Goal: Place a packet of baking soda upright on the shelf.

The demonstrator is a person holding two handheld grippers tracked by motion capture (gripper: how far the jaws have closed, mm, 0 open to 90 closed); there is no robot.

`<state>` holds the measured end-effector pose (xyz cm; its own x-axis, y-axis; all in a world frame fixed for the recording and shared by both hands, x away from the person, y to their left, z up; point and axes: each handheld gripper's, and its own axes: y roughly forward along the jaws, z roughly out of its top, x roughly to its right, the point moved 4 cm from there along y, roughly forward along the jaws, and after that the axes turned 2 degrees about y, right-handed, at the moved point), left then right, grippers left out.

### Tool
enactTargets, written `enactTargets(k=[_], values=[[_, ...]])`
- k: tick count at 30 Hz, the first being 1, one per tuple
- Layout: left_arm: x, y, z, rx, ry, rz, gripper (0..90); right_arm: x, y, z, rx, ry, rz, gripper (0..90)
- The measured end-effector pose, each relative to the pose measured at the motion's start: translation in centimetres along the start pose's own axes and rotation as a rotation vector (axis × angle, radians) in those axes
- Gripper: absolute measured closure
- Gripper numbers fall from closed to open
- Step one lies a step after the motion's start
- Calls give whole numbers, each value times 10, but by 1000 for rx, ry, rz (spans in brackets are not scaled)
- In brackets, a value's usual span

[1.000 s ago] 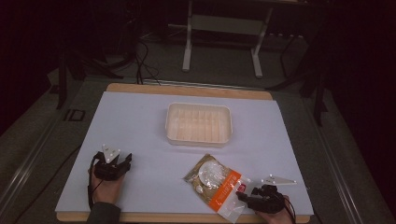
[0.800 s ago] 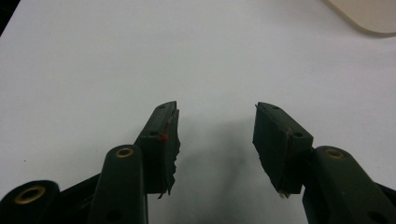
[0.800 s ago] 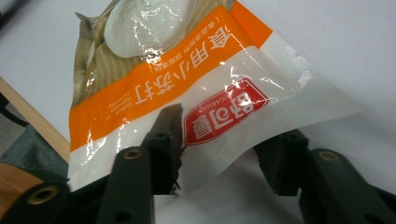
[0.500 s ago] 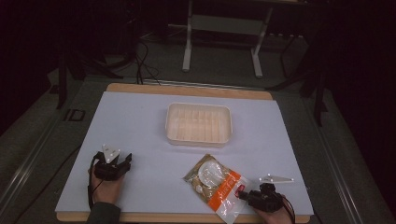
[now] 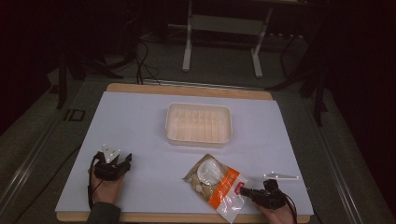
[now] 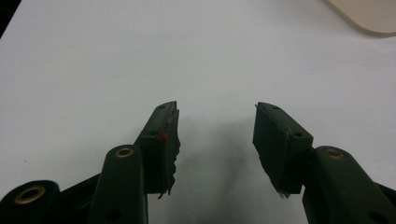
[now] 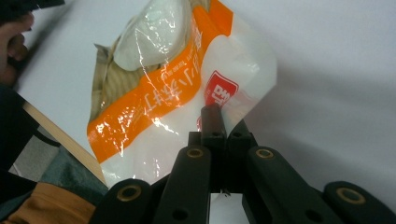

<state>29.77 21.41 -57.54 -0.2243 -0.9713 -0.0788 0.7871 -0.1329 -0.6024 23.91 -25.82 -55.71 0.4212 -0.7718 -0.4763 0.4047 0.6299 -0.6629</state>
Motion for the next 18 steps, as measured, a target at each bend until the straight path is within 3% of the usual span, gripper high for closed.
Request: enactTargets(k=[8,18], values=[[0,0,0,0,1,0,499,-5,-5,10,22,-13,16,900],[0,0,0,-1,-1,0,499,-25,-13,32,44,-104,23,900]])
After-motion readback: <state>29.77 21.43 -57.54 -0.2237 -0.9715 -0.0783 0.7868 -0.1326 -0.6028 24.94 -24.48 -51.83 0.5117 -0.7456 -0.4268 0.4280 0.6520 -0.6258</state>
